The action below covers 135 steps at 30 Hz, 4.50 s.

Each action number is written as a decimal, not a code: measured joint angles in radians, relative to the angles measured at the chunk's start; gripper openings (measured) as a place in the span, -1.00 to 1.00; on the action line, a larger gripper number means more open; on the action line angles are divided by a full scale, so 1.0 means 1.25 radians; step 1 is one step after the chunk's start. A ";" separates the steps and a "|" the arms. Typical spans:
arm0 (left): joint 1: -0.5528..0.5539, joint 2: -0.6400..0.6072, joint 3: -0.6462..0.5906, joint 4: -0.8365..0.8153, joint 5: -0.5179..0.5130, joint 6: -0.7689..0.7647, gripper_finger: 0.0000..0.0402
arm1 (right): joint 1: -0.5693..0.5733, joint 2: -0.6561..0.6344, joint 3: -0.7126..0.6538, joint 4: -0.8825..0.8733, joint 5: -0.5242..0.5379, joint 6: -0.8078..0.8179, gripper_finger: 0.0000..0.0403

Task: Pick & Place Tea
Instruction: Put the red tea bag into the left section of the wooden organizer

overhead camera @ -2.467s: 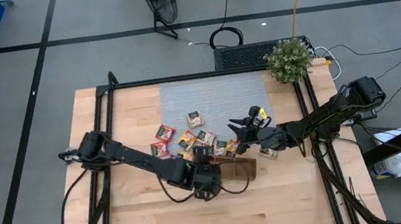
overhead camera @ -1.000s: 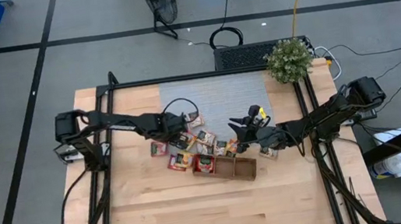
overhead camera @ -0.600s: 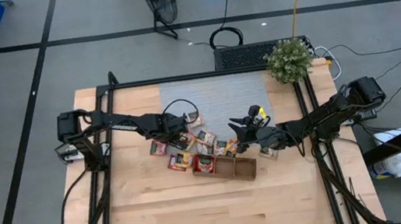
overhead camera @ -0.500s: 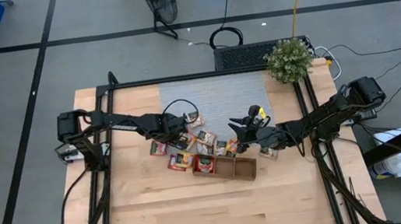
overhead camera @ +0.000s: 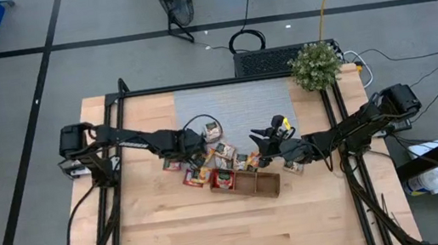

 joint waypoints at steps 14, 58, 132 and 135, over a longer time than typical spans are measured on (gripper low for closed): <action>-0.357 -0.007 0.203 0.061 -0.249 0.294 -0.97 | -0.010 0.000 0.000 0.000 0.003 0.009 -0.65; -0.352 0.055 0.202 0.164 -0.125 0.149 -0.21 | -0.014 0.000 0.000 -0.010 0.001 0.021 -0.65; -0.282 0.145 0.225 0.150 0.095 0.169 -0.98 | -0.014 0.000 0.000 -0.018 0.001 0.023 -0.65; -0.272 0.171 0.228 0.159 0.130 0.162 -0.99 | -0.014 0.000 0.000 -0.019 0.001 0.023 -0.65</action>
